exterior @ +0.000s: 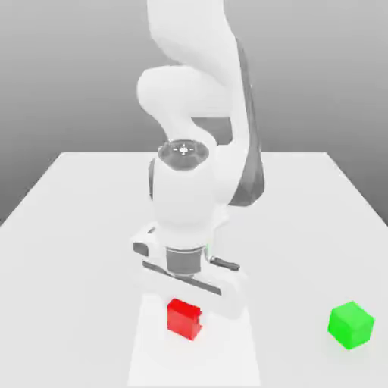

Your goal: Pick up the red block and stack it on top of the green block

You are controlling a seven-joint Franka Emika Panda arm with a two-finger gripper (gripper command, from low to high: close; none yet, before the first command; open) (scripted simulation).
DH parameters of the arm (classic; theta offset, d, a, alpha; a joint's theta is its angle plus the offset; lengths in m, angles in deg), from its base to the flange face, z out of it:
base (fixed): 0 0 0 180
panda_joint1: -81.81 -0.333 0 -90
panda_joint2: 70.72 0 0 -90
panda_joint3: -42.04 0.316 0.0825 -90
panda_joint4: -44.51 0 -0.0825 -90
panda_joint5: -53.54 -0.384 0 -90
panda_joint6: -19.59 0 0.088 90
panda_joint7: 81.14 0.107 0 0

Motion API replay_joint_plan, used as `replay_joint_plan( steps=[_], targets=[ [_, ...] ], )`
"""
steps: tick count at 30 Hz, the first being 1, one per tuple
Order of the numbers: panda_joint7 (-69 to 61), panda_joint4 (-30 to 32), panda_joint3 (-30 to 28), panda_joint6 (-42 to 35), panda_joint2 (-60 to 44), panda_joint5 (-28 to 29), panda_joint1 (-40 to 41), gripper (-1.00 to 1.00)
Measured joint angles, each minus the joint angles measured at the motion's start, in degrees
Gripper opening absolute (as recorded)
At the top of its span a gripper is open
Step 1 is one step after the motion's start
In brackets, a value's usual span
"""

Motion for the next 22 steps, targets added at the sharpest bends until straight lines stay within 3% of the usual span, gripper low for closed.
replay_joint_plan(
  steps=[13, 18, 19, 22],
  targets=[
    [-9.05, -12.97, 13.77, -12.68, -0.67, 2.6, -21.01, -1.0],
    [-5.59, -14.52, 11.68, -5.81, -9.47, 8.52, -23.95, -1.0],
    [-5.08, -14.6, 11.24, -4.86, -10.53, 9.26, -24.3, 1.0],
    [-5.08, -14.6, 11.24, -4.86, -10.53, 9.26, -24.3, 1.0]
  ],
)
